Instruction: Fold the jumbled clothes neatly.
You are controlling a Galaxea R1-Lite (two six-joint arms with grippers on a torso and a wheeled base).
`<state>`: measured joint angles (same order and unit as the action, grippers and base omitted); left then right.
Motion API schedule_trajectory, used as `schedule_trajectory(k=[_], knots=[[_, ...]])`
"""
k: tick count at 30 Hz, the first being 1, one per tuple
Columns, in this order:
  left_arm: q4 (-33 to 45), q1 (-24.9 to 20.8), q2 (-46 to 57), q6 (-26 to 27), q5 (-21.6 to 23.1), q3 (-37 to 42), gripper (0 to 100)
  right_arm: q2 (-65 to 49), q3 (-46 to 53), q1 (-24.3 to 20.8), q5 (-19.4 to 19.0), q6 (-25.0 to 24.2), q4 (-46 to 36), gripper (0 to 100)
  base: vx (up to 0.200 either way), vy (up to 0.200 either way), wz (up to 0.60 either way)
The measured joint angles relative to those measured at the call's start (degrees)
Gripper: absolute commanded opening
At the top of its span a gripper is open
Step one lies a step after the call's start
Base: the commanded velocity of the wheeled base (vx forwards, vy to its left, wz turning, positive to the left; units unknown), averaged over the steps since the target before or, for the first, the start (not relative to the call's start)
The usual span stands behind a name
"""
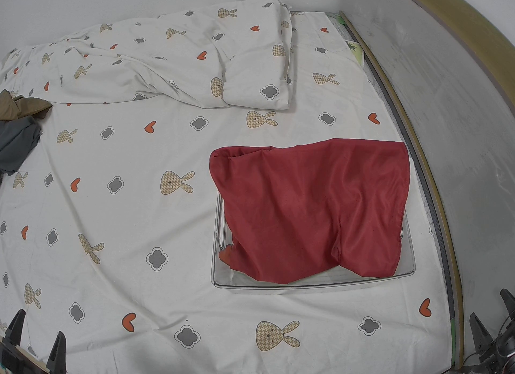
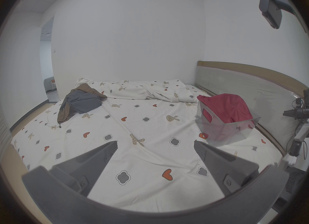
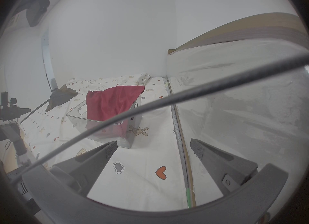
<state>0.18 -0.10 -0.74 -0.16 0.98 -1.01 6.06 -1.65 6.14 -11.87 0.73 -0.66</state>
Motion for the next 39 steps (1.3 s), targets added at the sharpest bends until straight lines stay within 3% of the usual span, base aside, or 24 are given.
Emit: schedule_trajectory(k=[5, 14, 24, 39], knots=[[0.0, 0.0, 0.0, 0.0, 0.0, 0.0, 100, 0.0, 0.0, -1.6, 0.0, 0.0, 0.0, 100, 0.000, 0.000, 0.00], [0.0, 0.0, 0.0, 0.0, 0.0, 0.0, 100, -0.4, 0.1, -10.1, 0.3, 0.0, 0.1, 100, 0.000, 0.000, 0.00], [0.0, 0.0, 0.0, 0.0, 0.0, 0.0, 100, -4.1, 0.3, -6.7, 3.0, -1.4, 1.2, 100, 0.000, 0.000, 0.00], [0.0, 0.0, -0.1, 0.0, 0.0, 0.0, 100, -5.1, 0.5, -6.2, 3.0, -1.5, 1.4, 100, 0.000, 0.000, 0.00]])
